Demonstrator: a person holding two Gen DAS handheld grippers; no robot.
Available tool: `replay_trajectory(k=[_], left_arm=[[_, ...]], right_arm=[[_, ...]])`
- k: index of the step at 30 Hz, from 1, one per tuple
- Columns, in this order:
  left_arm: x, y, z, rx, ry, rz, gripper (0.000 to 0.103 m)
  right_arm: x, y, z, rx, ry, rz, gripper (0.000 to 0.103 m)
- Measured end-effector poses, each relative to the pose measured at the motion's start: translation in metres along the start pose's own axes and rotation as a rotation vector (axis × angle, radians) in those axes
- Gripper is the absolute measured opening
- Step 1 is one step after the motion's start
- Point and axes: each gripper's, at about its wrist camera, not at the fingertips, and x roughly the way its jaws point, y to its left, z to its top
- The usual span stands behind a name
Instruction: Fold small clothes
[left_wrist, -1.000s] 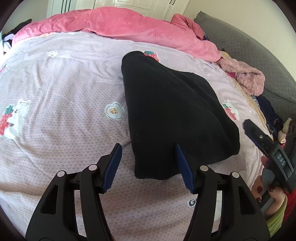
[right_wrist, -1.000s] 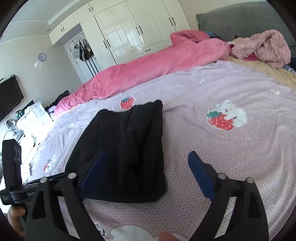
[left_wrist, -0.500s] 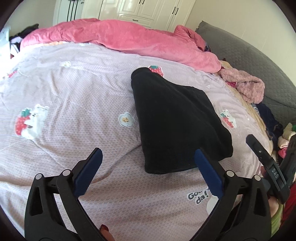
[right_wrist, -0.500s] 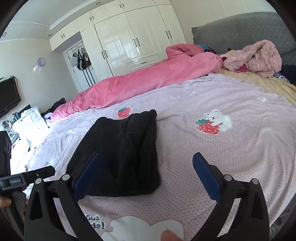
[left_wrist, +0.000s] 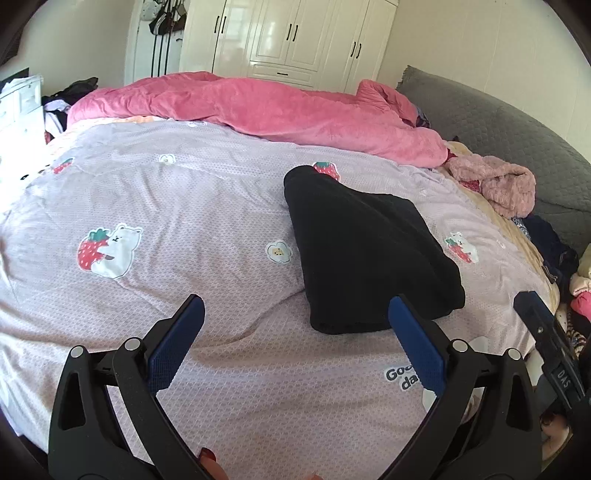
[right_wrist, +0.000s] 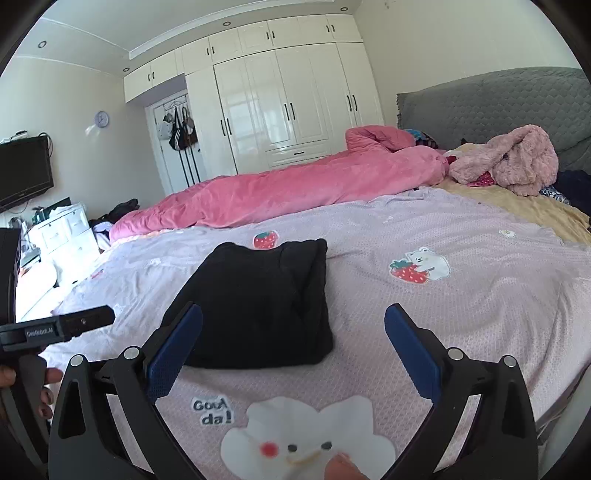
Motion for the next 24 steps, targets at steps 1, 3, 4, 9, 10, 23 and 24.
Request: replay_trajectory(k=[1,3,4,9,10,23,24], left_arm=[[-0.002,0.001,-0.001,0.000,-0.004,0.000,0.094],[-0.006,0.001,-0.004,0.006,-0.006,0.000,0.094],[-0.009,0.001,-0.006,0.014,-0.005,0.001,0.094],[-0.016,-0.001,-0.017,0.036,0.002,0.016,0.094],[-0.018,0.000,-0.020,0.038,0.004,0.019,0.094],[-0.022,0.006,-0.052,0.028,0.039,0.039,0.094],[-0.020,0.006,-0.054,0.028,0.045,0.037,0.094]], right_arm=[[-0.003,0.003,-0.003,-0.010,0.009,-0.016,0.098],[-0.005,0.005,-0.007,-0.020,0.024,-0.042,0.099],[-0.005,0.006,-0.009,-0.022,0.034,-0.044,0.099],[-0.008,0.011,-0.022,-0.039,0.092,-0.062,0.099],[-0.009,0.012,-0.024,-0.043,0.103,-0.060,0.099],[-0.022,0.018,-0.050,-0.051,0.190,-0.090,0.099],[-0.021,0.018,-0.052,-0.053,0.199,-0.100,0.099]])
